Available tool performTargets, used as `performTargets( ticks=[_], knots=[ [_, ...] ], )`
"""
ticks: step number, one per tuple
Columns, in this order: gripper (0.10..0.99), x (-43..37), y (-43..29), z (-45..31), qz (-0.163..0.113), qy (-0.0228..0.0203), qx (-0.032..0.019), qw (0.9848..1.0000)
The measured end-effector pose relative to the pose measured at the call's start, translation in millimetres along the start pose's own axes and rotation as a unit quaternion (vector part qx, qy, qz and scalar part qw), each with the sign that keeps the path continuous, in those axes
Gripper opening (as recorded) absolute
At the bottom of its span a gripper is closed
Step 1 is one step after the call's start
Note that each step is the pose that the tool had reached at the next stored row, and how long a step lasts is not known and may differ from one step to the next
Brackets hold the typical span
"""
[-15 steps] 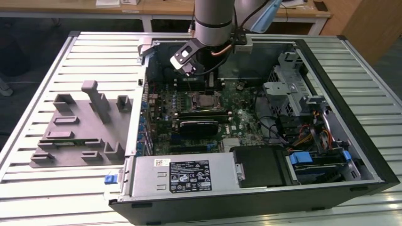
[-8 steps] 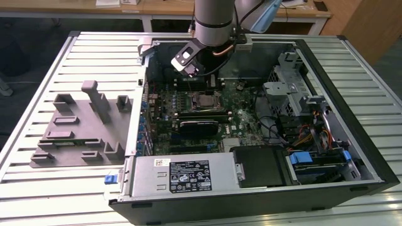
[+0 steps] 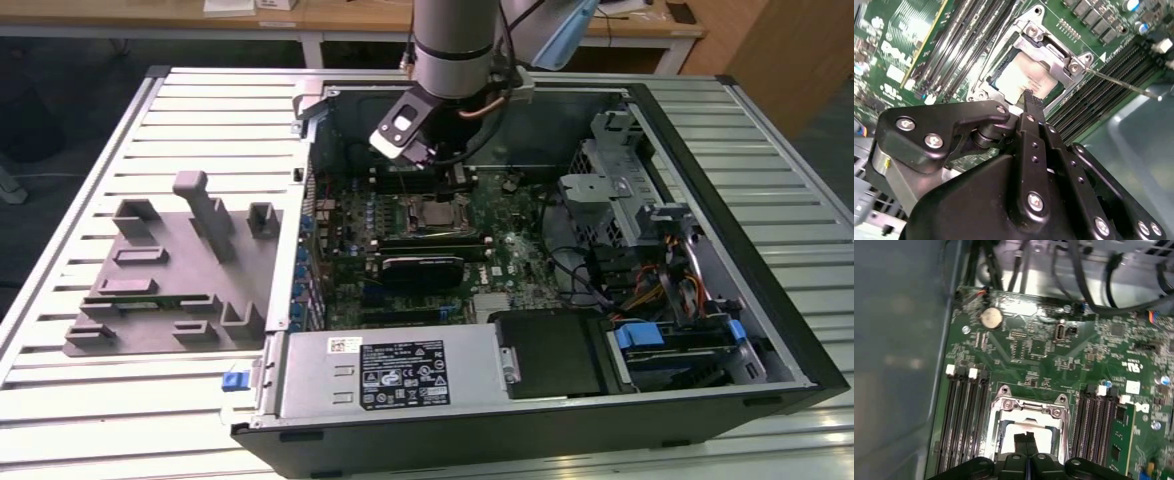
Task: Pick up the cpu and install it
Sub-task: 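Close the cpu cover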
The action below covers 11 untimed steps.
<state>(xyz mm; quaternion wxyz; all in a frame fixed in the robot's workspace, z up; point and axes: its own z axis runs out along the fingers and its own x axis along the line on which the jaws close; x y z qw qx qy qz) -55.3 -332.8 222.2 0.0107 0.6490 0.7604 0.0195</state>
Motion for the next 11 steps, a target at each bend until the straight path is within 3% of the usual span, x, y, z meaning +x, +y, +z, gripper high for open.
performTargets(
  ticks=[5, 11],
  knots=[
    [0.106, 0.0, 0.0, 0.2, -0.046, 0.002, 0.0004, 0.999],
    [0.106, 0.0, 0.0, 0.4, -0.099, 0.0043, 0.0009, 0.995]
  ],
)
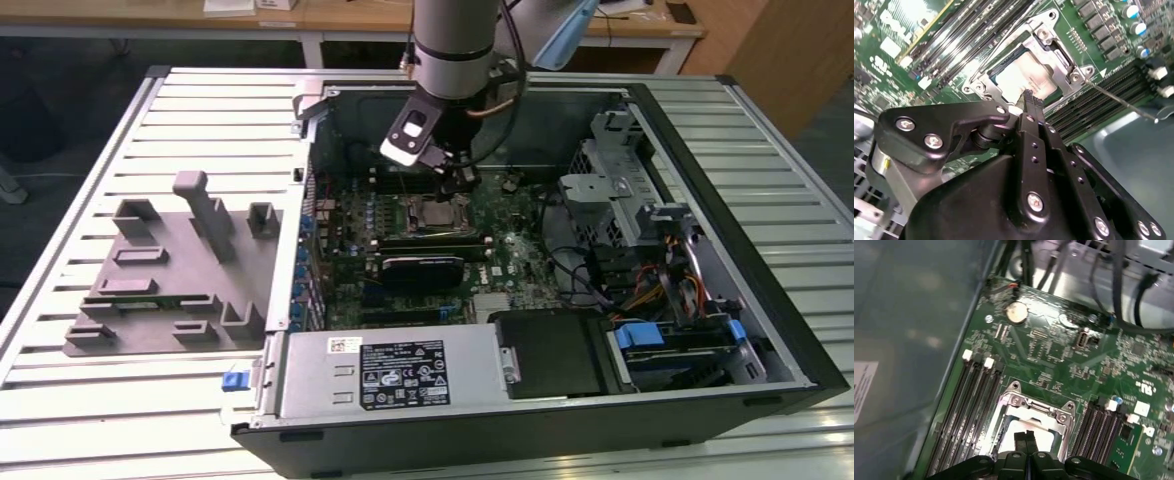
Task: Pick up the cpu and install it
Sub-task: 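Close the cpu cover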
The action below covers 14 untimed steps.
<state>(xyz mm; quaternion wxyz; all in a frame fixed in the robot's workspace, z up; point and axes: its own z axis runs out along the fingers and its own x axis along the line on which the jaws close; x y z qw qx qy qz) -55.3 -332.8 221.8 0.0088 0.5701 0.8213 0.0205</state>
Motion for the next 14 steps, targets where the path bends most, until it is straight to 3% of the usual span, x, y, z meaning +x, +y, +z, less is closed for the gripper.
performTargets(
  ticks=[3, 7, 14],
  knots=[
    [0.106, 0.0, 0.0, 0.1, -0.028, 0.0012, 0.0003, 0.9996],
    [0.106, 0.0, 0.0, 0.2, -0.064, 0.0028, 0.0006, 0.998],
    [0.106, 0.0, 0.0, 0.4, -0.127, 0.0055, 0.0012, 0.9919]
  ],
)
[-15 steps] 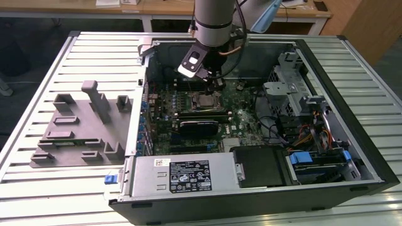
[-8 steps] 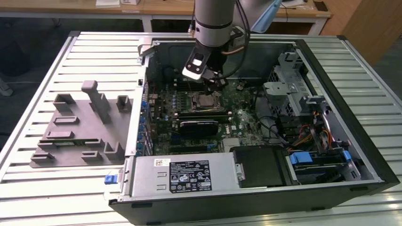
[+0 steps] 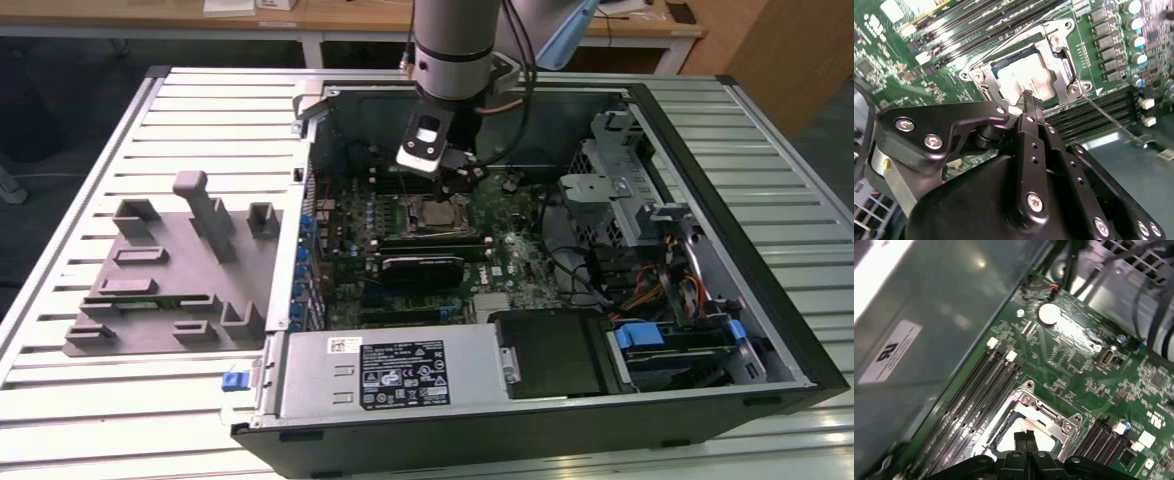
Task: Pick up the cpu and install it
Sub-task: 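Close the cpu cover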
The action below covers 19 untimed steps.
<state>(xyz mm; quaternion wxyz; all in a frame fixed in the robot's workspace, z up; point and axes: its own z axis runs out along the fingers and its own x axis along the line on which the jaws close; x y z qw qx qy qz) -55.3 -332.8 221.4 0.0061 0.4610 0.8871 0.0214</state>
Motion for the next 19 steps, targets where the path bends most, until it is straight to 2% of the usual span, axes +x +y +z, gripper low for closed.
performTargets(
  ticks=[5, 10, 15, 19],
  knots=[
    [0.106, 0.0, 0.0, 0.2, -0.046, 0.002, 0.0004, 0.999],
    [0.106, 0.0, 0.0, 0.3, -0.091, 0.0039, 0.0008, 0.9959],
    [0.106, 0.0, 0.0, 0.5, -0.136, 0.0059, 0.0012, 0.9907],
    [0.106, 0.0, 0.0, 0.6, -0.172, 0.0075, 0.0015, 0.985]
  ],
)
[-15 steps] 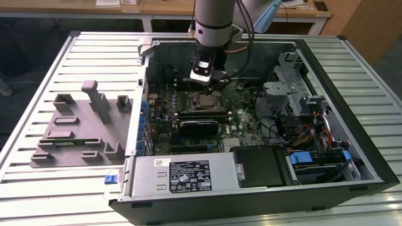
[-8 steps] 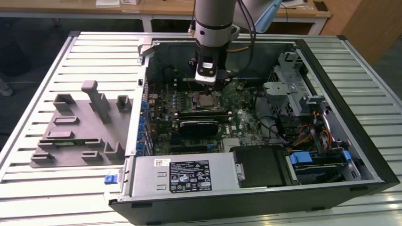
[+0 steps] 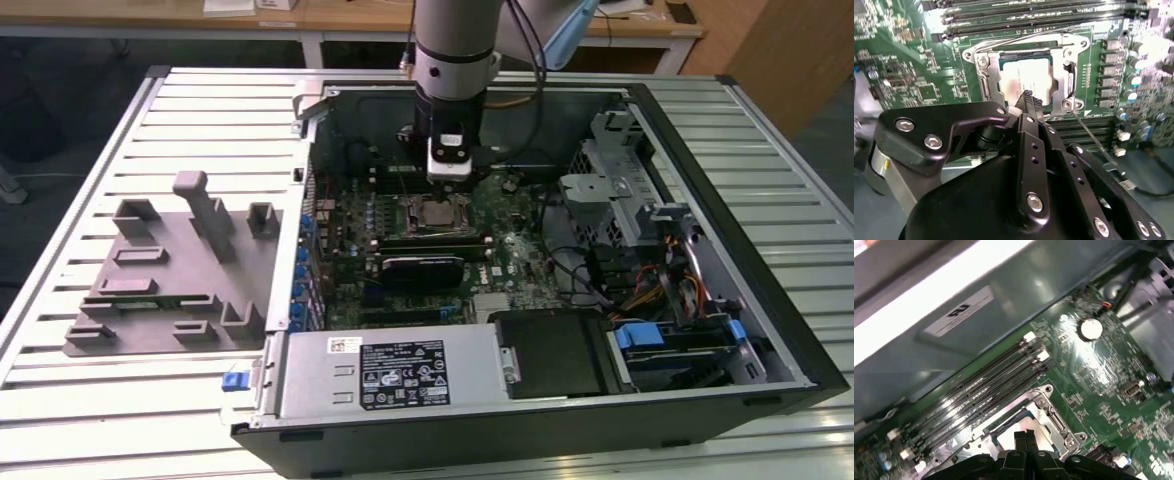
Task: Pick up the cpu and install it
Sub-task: 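Close the cpu cover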
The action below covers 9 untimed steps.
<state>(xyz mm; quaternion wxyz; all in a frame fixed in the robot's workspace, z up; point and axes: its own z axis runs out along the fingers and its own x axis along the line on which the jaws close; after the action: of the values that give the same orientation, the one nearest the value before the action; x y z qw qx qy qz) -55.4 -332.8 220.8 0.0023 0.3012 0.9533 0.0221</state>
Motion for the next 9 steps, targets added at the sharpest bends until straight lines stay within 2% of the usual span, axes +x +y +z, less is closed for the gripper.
performTargets(
  ticks=[5, 9],
  knots=[
    [0.106, 0.0, 0.0, 0.1, -0.045, 0.002, 0.0004, 0.999],
    [0.106, 0.0, 0.0, 0.2, -0.082, 0.0036, 0.0008, 0.9967]
  ],
)
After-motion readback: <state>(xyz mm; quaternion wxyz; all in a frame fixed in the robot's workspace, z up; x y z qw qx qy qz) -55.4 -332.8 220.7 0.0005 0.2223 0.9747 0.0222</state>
